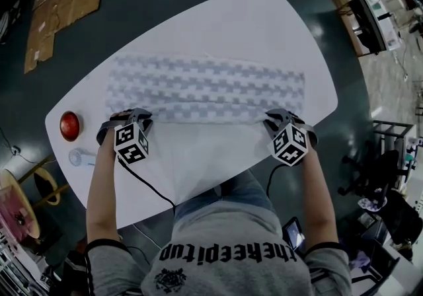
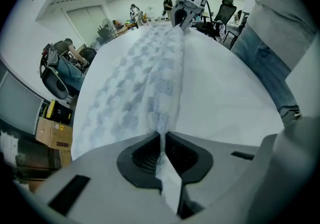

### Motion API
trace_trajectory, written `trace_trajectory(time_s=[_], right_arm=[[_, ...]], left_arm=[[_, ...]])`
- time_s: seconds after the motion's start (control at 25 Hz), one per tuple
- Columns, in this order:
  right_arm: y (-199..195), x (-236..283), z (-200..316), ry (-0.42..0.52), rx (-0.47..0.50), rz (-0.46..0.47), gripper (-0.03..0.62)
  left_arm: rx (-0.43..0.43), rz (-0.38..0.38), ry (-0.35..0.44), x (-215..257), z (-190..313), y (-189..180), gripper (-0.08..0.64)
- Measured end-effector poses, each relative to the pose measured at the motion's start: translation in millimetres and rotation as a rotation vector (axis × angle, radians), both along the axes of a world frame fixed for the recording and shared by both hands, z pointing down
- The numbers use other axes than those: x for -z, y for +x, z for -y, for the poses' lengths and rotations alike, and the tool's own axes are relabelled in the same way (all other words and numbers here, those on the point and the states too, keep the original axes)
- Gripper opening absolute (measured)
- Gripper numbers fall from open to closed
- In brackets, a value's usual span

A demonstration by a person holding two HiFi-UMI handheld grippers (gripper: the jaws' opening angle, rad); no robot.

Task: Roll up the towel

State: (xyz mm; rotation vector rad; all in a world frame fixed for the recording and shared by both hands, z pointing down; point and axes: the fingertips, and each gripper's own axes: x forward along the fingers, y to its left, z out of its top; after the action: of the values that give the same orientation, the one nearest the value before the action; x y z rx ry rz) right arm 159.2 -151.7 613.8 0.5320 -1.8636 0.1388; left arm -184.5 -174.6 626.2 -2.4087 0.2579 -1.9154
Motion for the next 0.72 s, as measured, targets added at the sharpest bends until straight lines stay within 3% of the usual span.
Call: trace_trajectory(time_s=[0.28,0.72], right_arm=[[0.6,-0.8,-37.9,-0.095,0.024,0.027,0.043],[3.8,1.6,-9.8,-0.133,0.009,0.051,0.066]], left_arm=[[-0.028,-0.002,-0.150,0.7,-43.5,-1.0,0.035],[-0.037,0.016,-0.223,1.4,-23.3,0.3,0.042]])
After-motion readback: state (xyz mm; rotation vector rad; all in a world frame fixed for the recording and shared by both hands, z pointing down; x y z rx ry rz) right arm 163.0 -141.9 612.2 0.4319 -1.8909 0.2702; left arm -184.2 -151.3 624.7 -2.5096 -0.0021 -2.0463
